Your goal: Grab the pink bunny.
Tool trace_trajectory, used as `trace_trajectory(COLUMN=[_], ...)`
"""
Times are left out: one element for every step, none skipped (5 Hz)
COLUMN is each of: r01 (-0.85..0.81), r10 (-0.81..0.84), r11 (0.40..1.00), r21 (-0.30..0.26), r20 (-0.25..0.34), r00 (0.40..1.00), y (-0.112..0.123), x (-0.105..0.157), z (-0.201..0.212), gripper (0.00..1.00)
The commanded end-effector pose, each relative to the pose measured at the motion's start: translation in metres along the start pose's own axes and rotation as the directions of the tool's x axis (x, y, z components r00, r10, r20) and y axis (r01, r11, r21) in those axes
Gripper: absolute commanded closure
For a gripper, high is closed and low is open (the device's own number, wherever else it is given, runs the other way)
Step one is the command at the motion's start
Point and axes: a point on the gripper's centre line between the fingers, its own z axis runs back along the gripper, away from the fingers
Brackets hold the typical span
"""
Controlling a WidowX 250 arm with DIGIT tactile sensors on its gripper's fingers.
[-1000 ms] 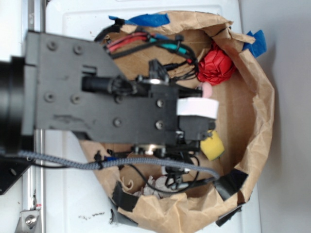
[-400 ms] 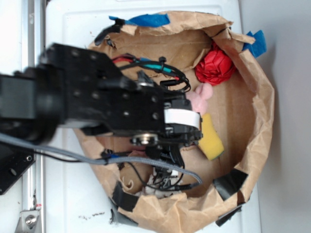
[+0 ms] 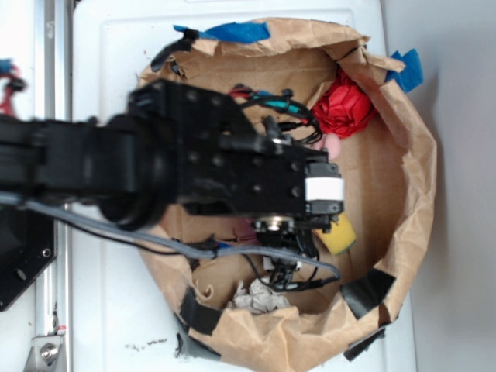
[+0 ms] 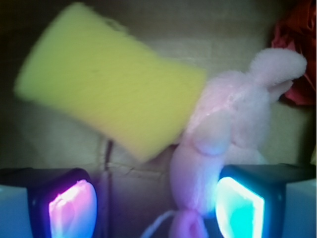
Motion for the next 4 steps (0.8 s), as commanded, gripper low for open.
trace_trajectory(r01=[-0.048,-0.042,-0.038,-0.039], r10=[0.047,0.043,0.041,0.041], r11=[0.998,0.999,0.999,0.999], r21=[0.029,-0.026,-0.021,-0.022], r20=[0.037,0.046,0.108,0.125], r00=[0.998,0.998,0.993,0.991], y=[0.012,0.015,0.018,0.023], x=[0.013,0.008,-0.001,-0.004], z=[0.007,0.021,0.041,0.046], gripper=[0.00,0.00,0.00,0.00])
